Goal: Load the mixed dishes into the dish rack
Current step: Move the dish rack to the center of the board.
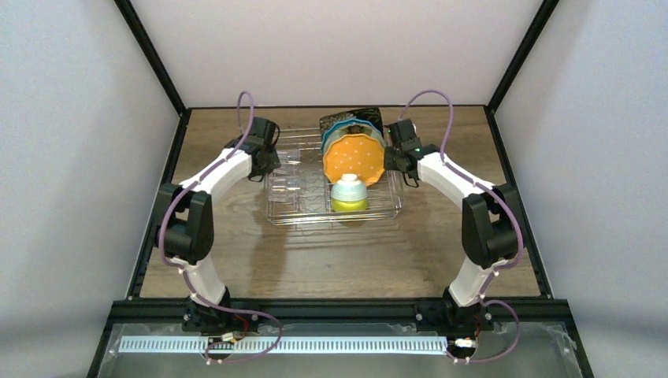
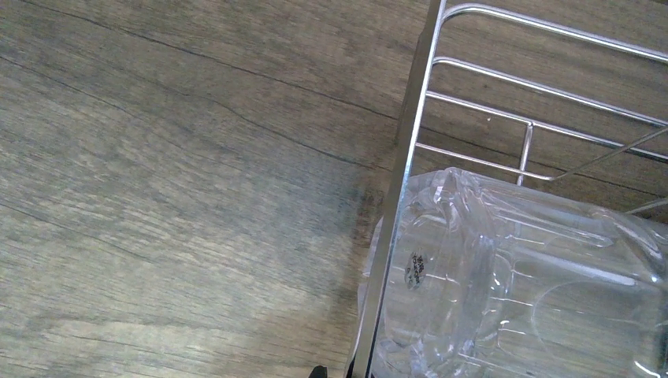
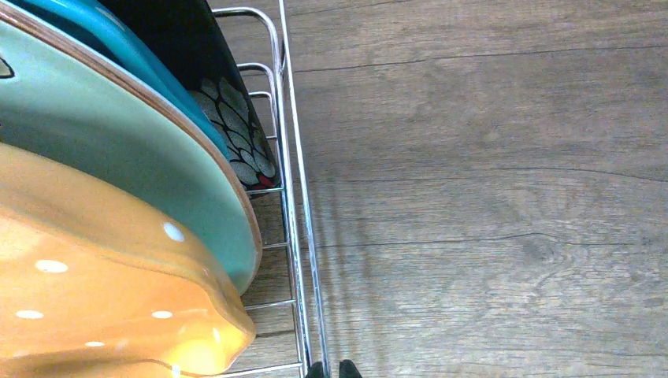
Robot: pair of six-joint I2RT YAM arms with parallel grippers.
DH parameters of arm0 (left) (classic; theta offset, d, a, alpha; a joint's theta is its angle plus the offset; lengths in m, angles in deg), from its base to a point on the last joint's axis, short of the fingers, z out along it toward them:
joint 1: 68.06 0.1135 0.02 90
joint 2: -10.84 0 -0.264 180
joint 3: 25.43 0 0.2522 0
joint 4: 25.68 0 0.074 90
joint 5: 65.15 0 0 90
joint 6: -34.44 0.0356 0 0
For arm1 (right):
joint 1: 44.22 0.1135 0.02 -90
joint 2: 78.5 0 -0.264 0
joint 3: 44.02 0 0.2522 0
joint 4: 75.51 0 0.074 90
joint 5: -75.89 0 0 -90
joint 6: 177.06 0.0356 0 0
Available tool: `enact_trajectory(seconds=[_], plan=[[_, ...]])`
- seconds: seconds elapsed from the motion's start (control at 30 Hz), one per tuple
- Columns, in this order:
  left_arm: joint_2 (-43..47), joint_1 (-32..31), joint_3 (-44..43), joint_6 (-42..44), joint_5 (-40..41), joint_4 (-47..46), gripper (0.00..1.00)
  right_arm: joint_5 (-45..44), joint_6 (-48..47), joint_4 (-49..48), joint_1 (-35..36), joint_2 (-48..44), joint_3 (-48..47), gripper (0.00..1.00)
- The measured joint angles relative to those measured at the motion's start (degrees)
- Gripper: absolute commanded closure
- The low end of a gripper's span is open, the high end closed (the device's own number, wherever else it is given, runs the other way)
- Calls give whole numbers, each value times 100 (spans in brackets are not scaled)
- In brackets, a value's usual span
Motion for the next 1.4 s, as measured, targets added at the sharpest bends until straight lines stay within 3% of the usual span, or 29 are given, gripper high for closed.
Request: enact_trajectory(seconds=[0.43, 0.47, 0.53, 0.63, 0.7, 0.77, 0.9, 1.4], plan=[[-28, 0, -7, 0, -188, -138, 97, 70, -55, 0, -120, -4, 0, 97], [-28, -2, -7, -4, -186, -138, 95, 70, -59, 0, -120, -4, 0, 91], [-28, -2, -7, -9, -186, -138, 89, 70, -57, 0, -122, -9, 0, 69], [-24, -2, 0, -92, -181, -140, 78, 68, -13, 129, -129, -26, 0, 55], [-11, -2, 15, -212, -166, -146, 66, 70, 0, 188, -133, -33, 0, 41], [4, -2, 46, -409, -118, -162, 54, 72, -13, 232, -133, -42, 0, 34], [11, -17, 109, -625, -94, -151, 38, 114, -22, 284, -140, -111, 0, 29], [442, -17, 118, -839, 90, -96, 38, 219, -74, 474, -155, -616, -92, 28]])
